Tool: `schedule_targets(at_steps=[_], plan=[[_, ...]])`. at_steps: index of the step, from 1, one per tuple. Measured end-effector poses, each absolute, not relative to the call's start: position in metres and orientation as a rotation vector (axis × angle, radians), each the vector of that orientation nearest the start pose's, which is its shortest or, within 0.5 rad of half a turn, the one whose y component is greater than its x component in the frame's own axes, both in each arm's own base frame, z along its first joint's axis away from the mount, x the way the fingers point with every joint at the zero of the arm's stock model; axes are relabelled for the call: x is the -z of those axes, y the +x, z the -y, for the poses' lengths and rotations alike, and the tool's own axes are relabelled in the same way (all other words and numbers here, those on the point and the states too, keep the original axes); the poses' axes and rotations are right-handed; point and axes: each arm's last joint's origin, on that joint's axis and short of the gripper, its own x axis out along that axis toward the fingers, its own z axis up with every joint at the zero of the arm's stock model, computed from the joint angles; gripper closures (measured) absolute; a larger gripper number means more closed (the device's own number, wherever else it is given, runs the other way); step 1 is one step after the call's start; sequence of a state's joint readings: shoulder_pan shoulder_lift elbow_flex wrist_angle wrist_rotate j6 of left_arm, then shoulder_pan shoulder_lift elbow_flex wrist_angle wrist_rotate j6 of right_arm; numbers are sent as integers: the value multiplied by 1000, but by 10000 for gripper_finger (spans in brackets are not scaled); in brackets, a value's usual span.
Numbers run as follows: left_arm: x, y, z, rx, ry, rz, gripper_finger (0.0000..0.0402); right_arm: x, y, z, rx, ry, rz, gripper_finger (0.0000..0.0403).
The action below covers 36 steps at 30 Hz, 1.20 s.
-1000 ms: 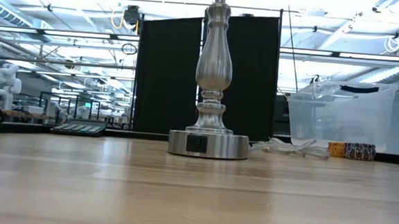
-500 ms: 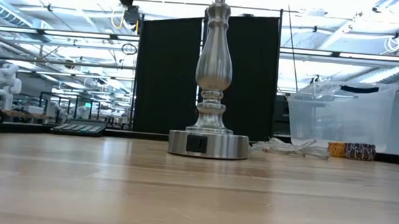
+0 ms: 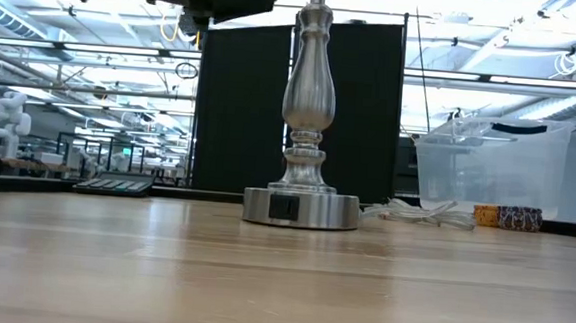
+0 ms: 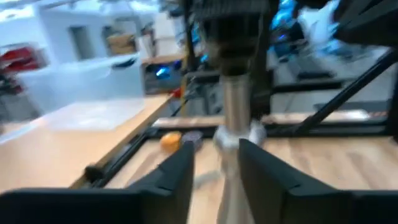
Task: Screw lightbulb
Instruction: Remove the white lightbulb from the desk lamp
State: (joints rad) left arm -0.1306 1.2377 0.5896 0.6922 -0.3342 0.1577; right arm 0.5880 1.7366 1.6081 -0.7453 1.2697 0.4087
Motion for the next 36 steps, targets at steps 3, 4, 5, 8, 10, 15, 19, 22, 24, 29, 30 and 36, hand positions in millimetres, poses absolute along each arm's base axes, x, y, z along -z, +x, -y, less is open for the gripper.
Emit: schedule_targets(at_steps=[3, 4, 5, 8, 10, 15, 19, 22, 24, 29, 30, 36], plan=[[-259, 261, 13, -149, 146, 54, 221, -352, 313, -171, 651, -337, -399, 403], [-259, 261, 9, -150, 141, 54, 207, -360, 310, -169, 615, -344, -401, 403], [-259, 261, 5, -155, 137, 54, 195, -368, 307, -166, 576, -348, -399, 403], [-260, 261, -4, -135, 137, 63, 166, -395, 296, -155, 453, -354, -373, 403], [-261, 262, -10, -102, 128, 68, 156, -410, 289, -145, 415, -355, -343, 403], [-270, 270, -21, -18, 114, 94, 152, -437, 271, -119, 450, -350, -293, 403], [-270, 284, -28, 55, 87, 79, 152, -445, 265, -108, 474, -347, -280, 403], [-268, 295, -31, 90, 74, 63, 152, -448, 262, -105, 478, -369, -281, 403], [-267, 302, -32, 123, 67, 56, 152, -449, 261, -104, 478, -370, -278, 403], [-269, 318, -34, 145, 64, 57, 152, -451, 258, -103, 479, -366, -274, 403], [-270, 320, -34, 145, 63, 58, 152, -451, 258, -103, 479, -365, -273, 403], [-263, 328, -34, 148, 60, 36, 158, -451, 258, -102, 480, -364, -272, 403]])
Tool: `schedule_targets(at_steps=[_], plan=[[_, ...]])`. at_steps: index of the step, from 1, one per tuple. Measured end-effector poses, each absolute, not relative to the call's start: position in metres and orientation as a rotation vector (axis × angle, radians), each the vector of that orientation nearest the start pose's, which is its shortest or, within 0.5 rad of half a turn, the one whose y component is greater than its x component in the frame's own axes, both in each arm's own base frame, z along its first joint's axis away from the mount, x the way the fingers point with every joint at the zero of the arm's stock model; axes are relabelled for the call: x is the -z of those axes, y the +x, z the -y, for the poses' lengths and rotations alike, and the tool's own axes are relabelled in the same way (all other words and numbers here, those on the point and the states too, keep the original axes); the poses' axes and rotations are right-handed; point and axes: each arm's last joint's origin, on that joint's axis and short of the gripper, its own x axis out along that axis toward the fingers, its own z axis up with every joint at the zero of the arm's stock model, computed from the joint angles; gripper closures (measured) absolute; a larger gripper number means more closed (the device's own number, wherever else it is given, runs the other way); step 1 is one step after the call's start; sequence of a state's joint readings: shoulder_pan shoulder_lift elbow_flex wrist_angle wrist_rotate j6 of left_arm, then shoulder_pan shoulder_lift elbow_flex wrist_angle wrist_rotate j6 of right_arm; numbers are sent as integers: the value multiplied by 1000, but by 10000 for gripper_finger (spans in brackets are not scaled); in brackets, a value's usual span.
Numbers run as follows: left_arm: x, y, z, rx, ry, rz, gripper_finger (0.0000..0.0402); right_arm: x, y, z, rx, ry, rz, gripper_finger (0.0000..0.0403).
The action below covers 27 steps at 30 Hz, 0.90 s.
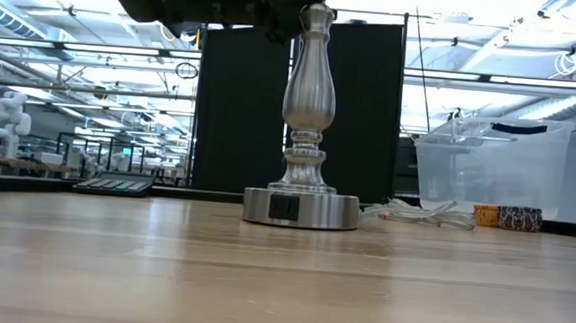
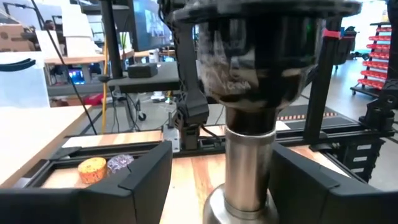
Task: Screw lightbulb
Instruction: Remove the white lightbulb from the desk lamp
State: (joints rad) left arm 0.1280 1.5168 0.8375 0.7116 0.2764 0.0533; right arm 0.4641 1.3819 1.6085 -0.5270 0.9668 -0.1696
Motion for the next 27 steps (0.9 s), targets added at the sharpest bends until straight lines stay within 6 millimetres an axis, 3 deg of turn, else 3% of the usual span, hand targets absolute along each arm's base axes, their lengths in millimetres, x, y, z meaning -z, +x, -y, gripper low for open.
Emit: schedule_targets(at_steps=[13, 23, 27], plan=[[-263, 328, -34, 156, 61, 36, 325, -453, 257, -101, 531, -387, -267, 403], [-261, 328, -35, 160, 67, 19, 327, -454, 260, -93, 560, -338, -254, 403], [-260, 328, -36, 156, 56, -5, 327, -453, 263, -85, 488, -289, -279, 401]])
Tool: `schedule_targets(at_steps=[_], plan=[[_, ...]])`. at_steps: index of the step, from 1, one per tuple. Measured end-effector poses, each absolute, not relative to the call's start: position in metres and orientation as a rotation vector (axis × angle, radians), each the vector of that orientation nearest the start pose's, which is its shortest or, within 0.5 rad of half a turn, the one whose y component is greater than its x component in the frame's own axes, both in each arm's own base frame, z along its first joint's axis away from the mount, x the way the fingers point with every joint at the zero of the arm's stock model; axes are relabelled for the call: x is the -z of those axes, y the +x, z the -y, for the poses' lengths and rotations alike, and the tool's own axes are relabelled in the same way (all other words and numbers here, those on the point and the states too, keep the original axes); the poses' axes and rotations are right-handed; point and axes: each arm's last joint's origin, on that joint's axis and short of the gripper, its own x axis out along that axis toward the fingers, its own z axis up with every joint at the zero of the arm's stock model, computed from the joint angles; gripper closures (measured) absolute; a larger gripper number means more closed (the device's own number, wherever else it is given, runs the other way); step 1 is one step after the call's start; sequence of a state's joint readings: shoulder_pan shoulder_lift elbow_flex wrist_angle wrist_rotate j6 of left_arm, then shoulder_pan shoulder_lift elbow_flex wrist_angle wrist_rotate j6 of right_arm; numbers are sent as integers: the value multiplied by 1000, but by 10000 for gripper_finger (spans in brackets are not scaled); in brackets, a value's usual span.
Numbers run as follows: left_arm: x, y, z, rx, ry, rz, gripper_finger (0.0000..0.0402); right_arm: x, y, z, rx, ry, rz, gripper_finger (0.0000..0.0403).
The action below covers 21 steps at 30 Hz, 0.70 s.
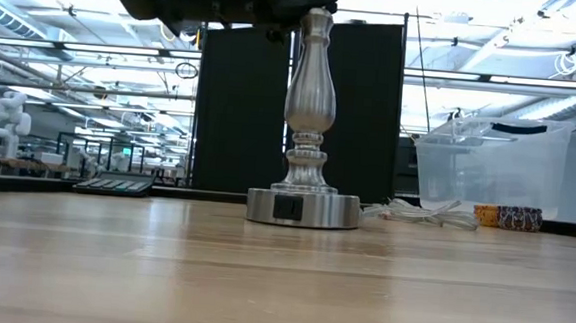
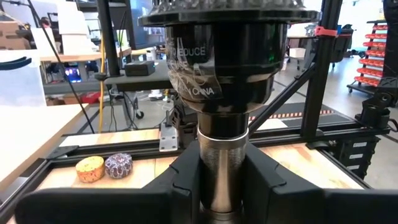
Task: Screw lightbulb
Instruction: Remove the white lightbulb from the desk lamp
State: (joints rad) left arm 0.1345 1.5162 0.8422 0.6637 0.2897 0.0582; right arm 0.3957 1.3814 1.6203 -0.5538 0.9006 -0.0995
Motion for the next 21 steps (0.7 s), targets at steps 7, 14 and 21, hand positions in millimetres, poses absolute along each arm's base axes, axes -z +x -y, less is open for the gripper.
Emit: schedule_targets(at_steps=[7, 14, 21], plan=[[-258, 328, -36, 153, 51, -26, 327, -489, 257, -80, 413, -240, -267, 365], [-258, 328, -36, 152, 50, -29, 327, -540, 240, -67, 355, -197, -253, 276], [-257, 328, -36, 149, 50, -31, 327, -541, 246, -53, 271, -119, -306, 190]])
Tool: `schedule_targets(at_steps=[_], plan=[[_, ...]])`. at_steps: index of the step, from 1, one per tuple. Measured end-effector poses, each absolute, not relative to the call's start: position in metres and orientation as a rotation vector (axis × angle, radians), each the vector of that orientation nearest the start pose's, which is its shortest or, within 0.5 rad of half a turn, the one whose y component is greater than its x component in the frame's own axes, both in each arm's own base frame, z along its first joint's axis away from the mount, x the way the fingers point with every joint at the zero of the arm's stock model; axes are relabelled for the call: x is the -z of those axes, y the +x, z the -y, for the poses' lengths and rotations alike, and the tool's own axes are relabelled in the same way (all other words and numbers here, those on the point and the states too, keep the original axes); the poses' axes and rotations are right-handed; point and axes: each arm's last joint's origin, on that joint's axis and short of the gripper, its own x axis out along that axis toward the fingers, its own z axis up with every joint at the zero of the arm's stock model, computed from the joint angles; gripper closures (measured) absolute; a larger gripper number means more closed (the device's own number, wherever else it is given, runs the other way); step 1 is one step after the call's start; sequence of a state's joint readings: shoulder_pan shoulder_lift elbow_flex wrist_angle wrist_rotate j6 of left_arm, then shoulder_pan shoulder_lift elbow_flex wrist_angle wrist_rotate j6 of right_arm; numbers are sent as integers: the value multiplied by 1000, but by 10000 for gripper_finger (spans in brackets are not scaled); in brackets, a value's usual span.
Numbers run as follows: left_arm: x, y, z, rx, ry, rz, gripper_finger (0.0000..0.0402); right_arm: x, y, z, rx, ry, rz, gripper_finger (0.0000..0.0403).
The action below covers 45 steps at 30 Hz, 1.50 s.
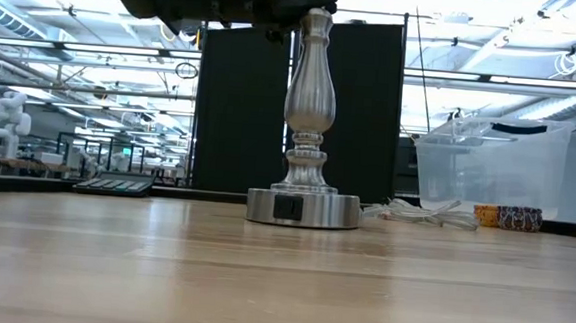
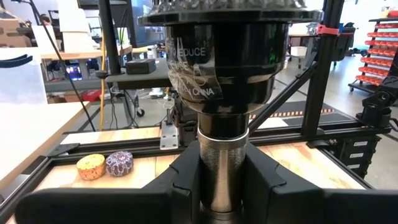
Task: Screw lightbulb
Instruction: Remove the white lightbulb from the desk lamp
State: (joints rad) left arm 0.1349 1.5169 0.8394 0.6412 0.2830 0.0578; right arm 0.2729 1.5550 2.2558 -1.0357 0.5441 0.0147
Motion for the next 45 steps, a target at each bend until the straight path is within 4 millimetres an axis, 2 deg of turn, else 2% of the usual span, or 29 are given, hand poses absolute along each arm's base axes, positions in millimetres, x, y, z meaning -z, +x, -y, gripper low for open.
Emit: schedule_targets(at_steps=[4, 9, 13, 17, 27, 37, 45], plan=[[-257, 328, -36, 145, 50, -32, 327, -535, 256, -43, 300, -76, -337, 154], [-256, 328, -37, 138, 50, -33, 327, -522, 279, -37, 290, -45, -386, 122], [-256, 328, -37, 138, 50, -34, 327, -512, 297, -31, 275, -24, -426, 101], [-255, 328, -37, 137, 49, -48, 327, -507, 304, -25, 292, 8, -436, 88], [-254, 328, -37, 121, 50, -54, 327, -502, 308, -26, 284, 49, -469, 82], [-254, 328, -37, 116, 50, -55, 327, -482, 331, -24, 297, 37, -543, 82], [-254, 328, -37, 115, 50, -57, 327, -478, 335, -23, 281, 46, -562, 85]])
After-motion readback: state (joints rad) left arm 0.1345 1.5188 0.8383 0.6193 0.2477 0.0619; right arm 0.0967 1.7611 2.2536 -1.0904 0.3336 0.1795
